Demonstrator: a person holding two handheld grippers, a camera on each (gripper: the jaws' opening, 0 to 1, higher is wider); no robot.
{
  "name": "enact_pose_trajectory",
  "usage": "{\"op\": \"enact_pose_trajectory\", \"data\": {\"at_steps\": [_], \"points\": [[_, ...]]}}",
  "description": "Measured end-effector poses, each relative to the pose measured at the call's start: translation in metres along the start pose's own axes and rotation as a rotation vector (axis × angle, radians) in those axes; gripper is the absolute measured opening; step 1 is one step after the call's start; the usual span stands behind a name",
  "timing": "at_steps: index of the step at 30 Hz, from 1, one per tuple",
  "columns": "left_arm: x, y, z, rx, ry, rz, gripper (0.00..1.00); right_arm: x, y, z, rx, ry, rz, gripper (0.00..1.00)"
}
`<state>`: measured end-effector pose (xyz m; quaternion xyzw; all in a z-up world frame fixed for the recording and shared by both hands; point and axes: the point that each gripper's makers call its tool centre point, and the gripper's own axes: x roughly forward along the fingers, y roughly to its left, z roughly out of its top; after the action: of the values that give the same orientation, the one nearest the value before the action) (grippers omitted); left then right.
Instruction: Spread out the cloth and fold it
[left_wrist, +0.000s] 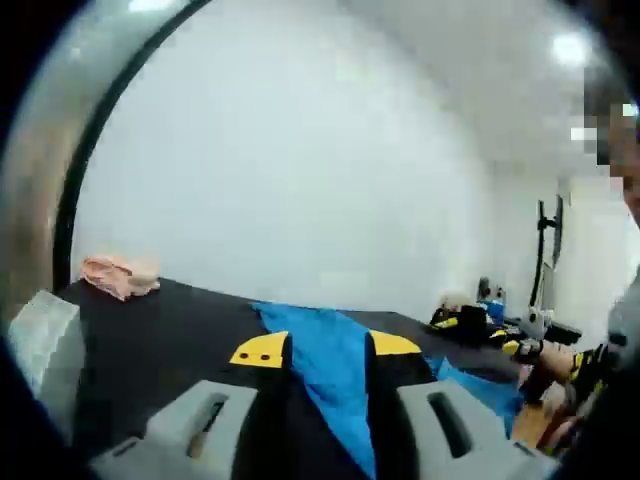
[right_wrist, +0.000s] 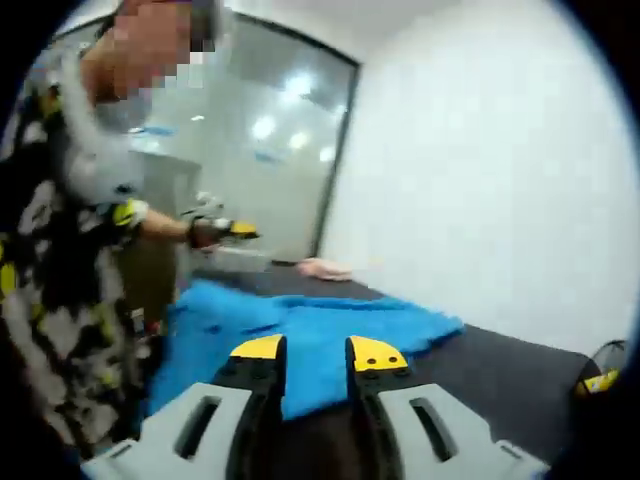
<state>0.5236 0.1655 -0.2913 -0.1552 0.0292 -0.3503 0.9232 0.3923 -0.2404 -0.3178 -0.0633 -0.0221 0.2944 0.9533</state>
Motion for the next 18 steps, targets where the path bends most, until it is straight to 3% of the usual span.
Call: {"op": "enact_pose_trajectory", "data": {"at_steps": [2,4,5,7,9,10,11,13,14,15,18], "points": [[0.055,0.017,-0.015,0.018,0.068,0.039,0.27,0.032,-0.041,0.001,0.044,-0.031,-0.091,0.26],[0.11,0.032,-0.025,0.024,0.087,0.08,0.26,0.064,-0.082,-0.004,0.082,-0.061,-0.172,0.26],[0.131,0.039,-0.031,0.074,0.101,0.109,0.26,0.078,-0.108,-0.012,0.099,-0.055,-0.246,0.26],[0.171,0.047,-0.051,0.105,0.171,0.138,0.26,0.096,-0.14,-0.036,0.094,0.028,-0.325,0.26],[0.196,0.045,-0.067,-0.02,0.214,0.13,0.26,0.109,-0.162,-0.054,0.115,0.054,-0.377,0.26],[0.21,0.031,-0.079,-0.072,0.235,0.095,0.28,0.112,-0.169,-0.06,0.12,0.064,-0.395,0.26],[0.219,0.032,-0.084,-0.063,0.26,0.099,0.29,0.116,-0.17,-0.062,0.109,0.066,-0.391,0.26],[0.24,0.042,-0.09,0.075,0.284,0.123,0.3,0.122,-0.181,-0.074,0.099,0.107,-0.406,0.26],[0.253,0.054,-0.089,0.097,0.273,0.169,0.33,0.125,-0.185,-0.076,0.101,0.112,-0.414,0.26],[0.263,0.057,-0.089,0.078,0.261,0.173,0.34,0.126,-0.187,-0.075,0.098,0.104,-0.42,0.26],[0.291,0.073,-0.09,-0.139,0.221,0.231,0.36,0.131,-0.187,-0.064,0.1,0.061,-0.426,0.26]]}}
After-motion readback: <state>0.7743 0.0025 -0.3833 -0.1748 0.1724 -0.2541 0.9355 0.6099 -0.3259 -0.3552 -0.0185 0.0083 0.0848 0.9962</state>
